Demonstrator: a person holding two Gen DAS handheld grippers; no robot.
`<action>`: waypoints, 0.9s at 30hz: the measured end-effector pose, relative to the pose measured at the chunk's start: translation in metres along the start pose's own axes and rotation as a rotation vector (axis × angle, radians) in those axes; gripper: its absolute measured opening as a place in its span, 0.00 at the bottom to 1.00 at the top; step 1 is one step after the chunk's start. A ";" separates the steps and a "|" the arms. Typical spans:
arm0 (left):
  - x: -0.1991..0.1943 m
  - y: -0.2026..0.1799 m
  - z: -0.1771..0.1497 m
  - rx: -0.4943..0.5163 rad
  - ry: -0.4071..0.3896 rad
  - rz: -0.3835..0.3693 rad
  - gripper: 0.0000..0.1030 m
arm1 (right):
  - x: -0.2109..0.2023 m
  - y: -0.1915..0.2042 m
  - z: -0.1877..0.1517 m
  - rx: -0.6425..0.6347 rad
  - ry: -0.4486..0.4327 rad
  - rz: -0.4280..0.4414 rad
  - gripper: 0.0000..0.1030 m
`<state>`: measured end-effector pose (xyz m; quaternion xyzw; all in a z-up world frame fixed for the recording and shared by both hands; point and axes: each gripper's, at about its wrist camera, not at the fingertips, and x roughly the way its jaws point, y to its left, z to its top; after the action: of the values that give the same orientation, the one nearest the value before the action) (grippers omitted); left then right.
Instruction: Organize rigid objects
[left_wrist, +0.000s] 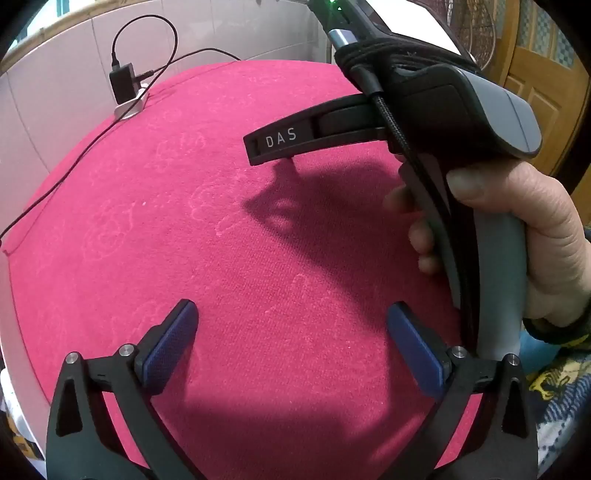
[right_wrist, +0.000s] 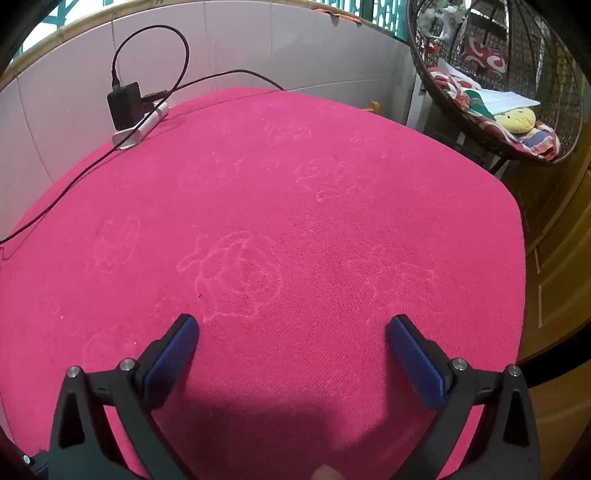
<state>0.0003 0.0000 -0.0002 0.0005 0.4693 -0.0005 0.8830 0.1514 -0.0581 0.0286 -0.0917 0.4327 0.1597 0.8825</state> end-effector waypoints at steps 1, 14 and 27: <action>0.000 0.000 0.000 0.001 0.000 0.002 1.00 | 0.000 0.000 0.000 0.001 0.002 0.001 1.00; 0.001 0.000 0.000 0.000 -0.010 0.001 1.00 | 0.006 -0.001 0.001 0.000 -0.003 -0.004 1.00; 0.000 0.000 0.000 -0.001 -0.011 0.001 1.00 | 0.003 -0.001 0.000 -0.002 -0.006 -0.006 1.00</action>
<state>0.0007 0.0000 -0.0005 0.0003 0.4645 -0.0001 0.8856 0.1538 -0.0579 0.0264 -0.0933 0.4296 0.1577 0.8842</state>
